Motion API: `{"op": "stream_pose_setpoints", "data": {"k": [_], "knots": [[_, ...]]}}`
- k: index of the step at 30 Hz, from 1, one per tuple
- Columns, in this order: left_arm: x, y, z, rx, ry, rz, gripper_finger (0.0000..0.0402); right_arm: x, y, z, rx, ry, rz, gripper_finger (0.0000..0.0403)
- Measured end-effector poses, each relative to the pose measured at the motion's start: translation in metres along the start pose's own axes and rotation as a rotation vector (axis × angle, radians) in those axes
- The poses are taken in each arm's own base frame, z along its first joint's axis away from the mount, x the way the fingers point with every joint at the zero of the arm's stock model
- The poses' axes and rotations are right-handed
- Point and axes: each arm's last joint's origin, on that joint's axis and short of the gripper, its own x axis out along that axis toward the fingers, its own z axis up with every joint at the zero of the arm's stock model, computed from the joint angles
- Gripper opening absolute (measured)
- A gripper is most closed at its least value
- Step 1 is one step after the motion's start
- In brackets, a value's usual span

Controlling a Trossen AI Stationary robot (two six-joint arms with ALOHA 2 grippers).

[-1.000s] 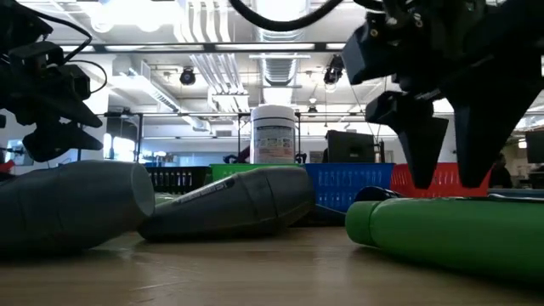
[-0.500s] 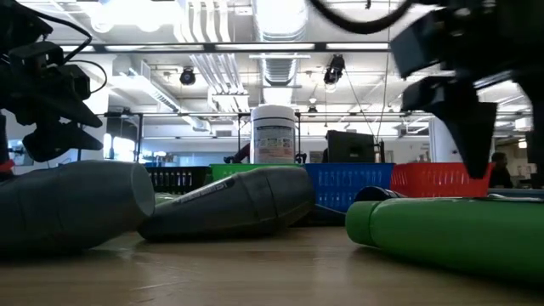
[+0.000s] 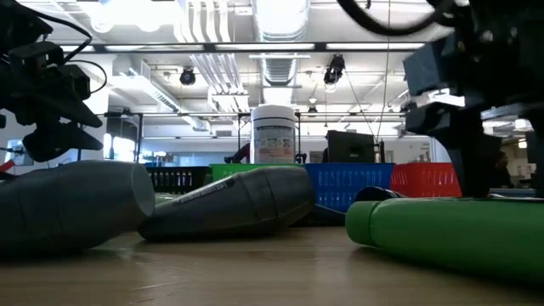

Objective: Pick & Place Travel size toiletries
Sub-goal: Put the blue razor into the red bin

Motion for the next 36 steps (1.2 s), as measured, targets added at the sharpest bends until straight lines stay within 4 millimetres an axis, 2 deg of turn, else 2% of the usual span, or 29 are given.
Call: {"op": "stream_pose_setpoints", "data": {"k": [19, 26, 36], "knots": [[0.0, 0.0, 0.0, 0.0, 0.0, 0.0, 0.0218, 0.011, -0.008, 0.0, 0.024, -0.053, 0.034, 0.0198], [0.0, 0.0, 0.0, 0.0, 0.0, 0.0, 0.0218, 0.014, -0.015, 0.001, 0.071, -0.057, 0.035, 0.015], [0.0, 0.0, 0.0, 0.0, 0.0, 0.0, 0.0218, 0.014, -0.016, 0.002, 0.07, -0.064, 0.031, 0.0061]]}}
